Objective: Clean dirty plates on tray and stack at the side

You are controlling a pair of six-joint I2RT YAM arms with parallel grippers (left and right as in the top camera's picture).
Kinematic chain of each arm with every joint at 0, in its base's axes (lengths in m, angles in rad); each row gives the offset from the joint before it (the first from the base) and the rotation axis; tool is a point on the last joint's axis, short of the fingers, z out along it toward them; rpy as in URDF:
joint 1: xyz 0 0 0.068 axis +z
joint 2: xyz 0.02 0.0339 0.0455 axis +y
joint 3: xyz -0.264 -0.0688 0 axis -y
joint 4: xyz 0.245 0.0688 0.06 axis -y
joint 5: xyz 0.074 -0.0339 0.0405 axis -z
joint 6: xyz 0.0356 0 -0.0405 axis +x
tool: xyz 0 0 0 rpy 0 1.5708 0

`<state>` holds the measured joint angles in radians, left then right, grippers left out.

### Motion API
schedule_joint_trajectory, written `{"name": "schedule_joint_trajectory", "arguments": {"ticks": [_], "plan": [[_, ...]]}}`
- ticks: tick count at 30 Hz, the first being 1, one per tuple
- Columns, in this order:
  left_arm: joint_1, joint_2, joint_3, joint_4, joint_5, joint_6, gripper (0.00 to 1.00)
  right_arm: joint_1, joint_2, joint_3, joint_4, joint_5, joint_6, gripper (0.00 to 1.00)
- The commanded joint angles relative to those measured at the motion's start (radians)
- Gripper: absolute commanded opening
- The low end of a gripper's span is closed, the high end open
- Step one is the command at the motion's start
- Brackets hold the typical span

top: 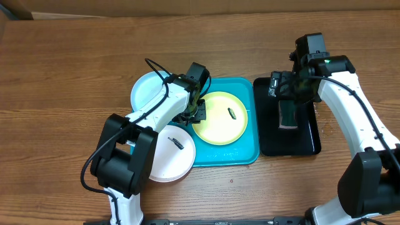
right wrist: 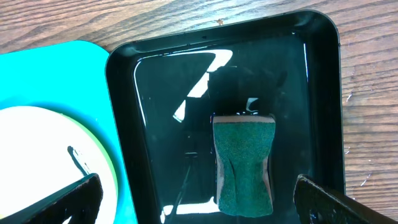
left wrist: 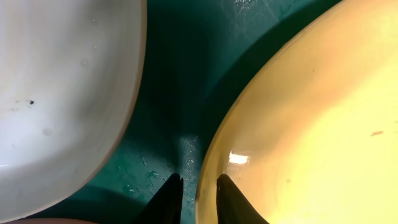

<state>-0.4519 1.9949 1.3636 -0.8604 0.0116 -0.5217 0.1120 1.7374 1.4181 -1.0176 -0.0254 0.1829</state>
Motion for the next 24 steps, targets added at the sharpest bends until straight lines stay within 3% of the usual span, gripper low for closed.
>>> {"name": "schedule_joint_trajectory", "arguments": {"ticks": [1,24], "plan": [[-0.006,0.002,0.026,-0.004,0.026,-0.005,0.22,-0.001,-0.002,0.002,0.004,0.009,-0.002,1.00],[0.063,0.000,0.029,0.011,0.120,0.026,0.18,-0.001,-0.002,0.002,0.003,0.009,-0.001,1.00]]}}
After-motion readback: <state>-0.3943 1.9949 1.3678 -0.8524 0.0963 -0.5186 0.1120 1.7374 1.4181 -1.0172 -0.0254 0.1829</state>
